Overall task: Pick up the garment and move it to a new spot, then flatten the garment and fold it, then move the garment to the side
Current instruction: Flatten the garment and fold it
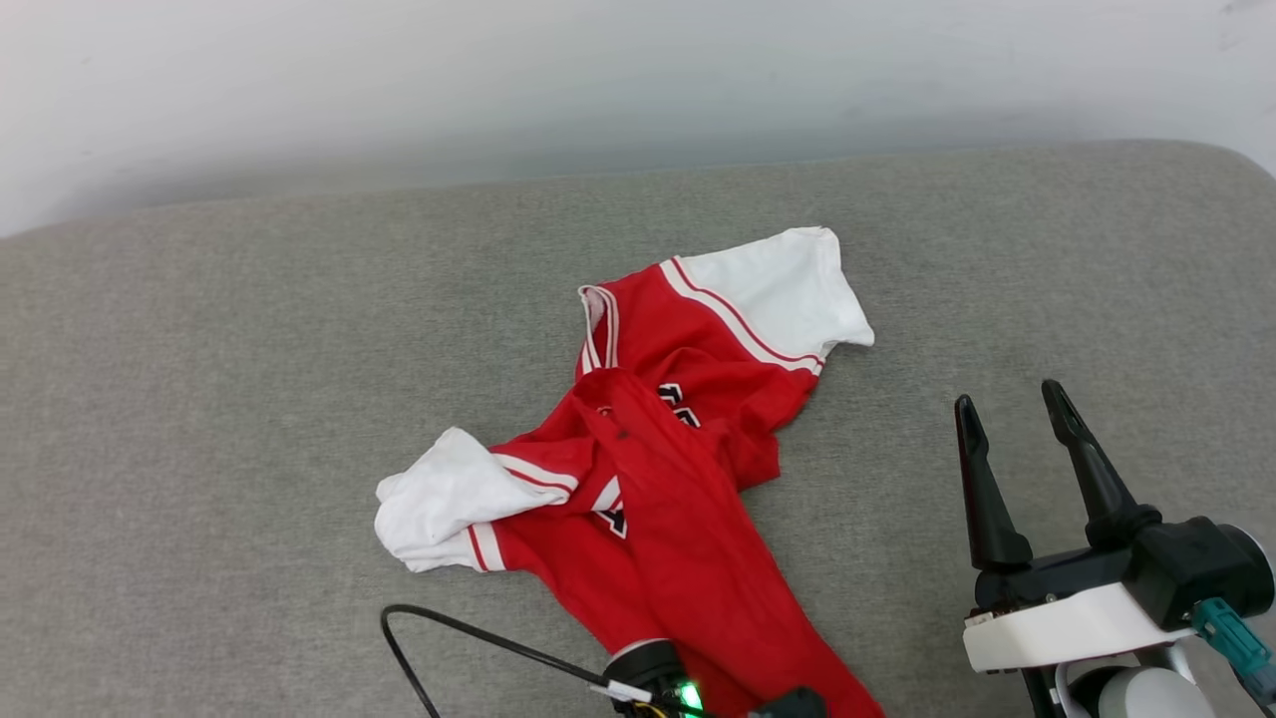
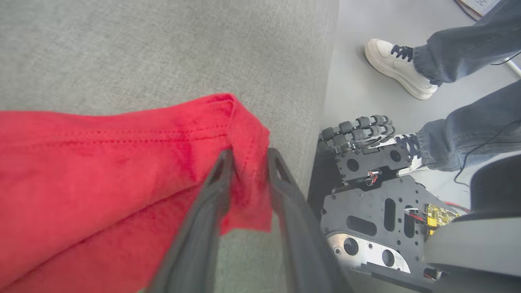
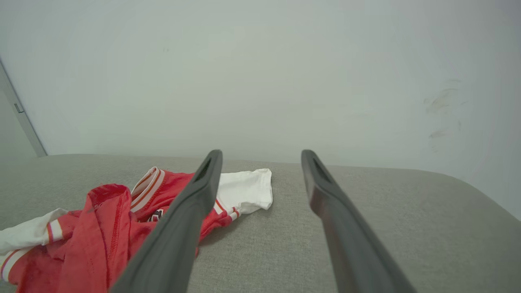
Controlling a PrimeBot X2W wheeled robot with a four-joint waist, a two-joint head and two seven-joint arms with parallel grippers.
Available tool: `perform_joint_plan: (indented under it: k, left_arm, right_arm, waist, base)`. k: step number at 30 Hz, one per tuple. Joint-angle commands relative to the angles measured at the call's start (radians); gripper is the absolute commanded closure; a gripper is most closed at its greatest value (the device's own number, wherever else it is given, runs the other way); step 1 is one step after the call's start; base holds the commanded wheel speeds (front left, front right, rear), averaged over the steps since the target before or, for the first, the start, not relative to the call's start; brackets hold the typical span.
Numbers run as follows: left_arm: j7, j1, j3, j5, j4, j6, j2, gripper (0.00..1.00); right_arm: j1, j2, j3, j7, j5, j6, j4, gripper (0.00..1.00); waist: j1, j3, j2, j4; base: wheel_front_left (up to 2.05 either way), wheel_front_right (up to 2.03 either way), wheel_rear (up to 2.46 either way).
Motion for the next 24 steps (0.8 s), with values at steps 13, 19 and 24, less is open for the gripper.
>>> perform_joint_plan:
  k: [13, 19, 24]
  left_arm:
    - [-0.313, -0.018, 0.252, -0.050, -0.025, 0.148, 0.088, 0.00]
    - [-0.446, 0.035, 0.428, -0.090, -0.057, 0.279, 0.186, 0.00]
    - [-0.472, 0.103, 0.501, -0.137, -0.069, 0.317, 0.236, 0.00]
  right_arm:
    - [0.023, 0.002, -0.018, -0.002, -0.008, 0.000, 0.004, 0.00]
    - [0.034, 0.002, -0.018, -0.002, -0.011, 0.000, 0.004, 0.00]
    - [0.033, 0.002, -0.014, -0.002, -0.010, 0.000, 0.002, 0.00]
  waist:
    - [0.0000, -0.042, -0.0001, 0.106]
    - [0.0000, -0.056, -0.0001, 0.145]
    - [0.0000, -0.055, -0.0001, 0.159]
  base:
    - [0.00, 0.00, 0.00]
    - [0.00, 0.00, 0.00]
    - [0.00, 0.00, 0.00]
